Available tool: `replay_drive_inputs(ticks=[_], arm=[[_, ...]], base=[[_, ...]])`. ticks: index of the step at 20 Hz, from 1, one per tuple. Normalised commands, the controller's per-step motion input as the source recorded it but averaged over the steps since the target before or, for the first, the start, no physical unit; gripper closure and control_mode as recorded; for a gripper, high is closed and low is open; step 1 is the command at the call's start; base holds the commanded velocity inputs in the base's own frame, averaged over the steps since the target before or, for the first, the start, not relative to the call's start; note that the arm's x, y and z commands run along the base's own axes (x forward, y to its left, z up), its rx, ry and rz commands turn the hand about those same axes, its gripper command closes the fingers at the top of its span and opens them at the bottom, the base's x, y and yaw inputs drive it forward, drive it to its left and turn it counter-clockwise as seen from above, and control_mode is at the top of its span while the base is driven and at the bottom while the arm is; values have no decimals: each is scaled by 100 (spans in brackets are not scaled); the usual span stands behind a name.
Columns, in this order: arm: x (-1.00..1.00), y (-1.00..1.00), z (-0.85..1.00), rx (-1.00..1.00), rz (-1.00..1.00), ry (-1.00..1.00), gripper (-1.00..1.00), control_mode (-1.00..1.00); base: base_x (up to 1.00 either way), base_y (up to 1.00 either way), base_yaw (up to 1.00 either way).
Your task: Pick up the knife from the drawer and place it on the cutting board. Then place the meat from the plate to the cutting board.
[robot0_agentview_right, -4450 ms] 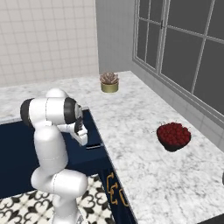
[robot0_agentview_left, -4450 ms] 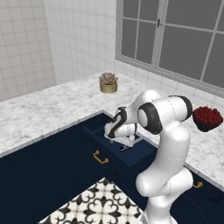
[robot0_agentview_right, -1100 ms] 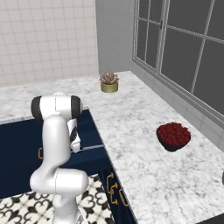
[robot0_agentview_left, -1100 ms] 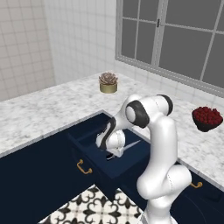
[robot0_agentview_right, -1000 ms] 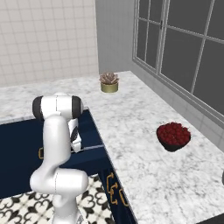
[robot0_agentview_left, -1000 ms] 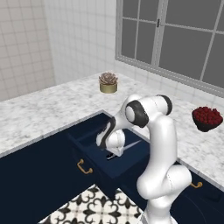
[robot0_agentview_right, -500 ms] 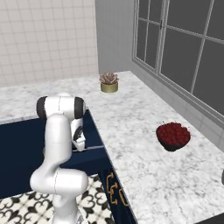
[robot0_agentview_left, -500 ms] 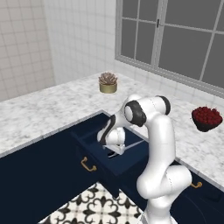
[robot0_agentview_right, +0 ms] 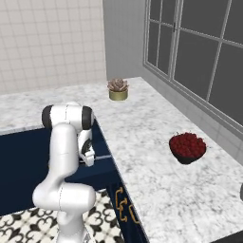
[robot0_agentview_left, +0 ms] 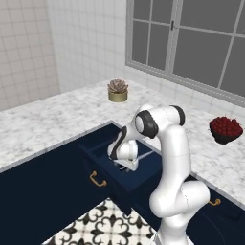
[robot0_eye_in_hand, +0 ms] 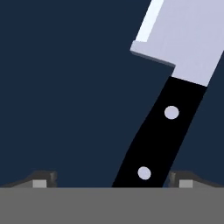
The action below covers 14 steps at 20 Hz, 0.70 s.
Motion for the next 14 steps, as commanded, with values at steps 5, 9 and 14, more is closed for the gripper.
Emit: replay_drive_inputs(ticks=[5, 9, 14], arm=[[0, 7, -75, 0, 2, 6, 100, -100], [0, 21, -88, 0, 1, 13, 100, -100], [-15, 37, -61, 3, 0, 5, 100, -100]], base=[[0, 0, 0], [0, 0, 0], [0, 0, 0]])
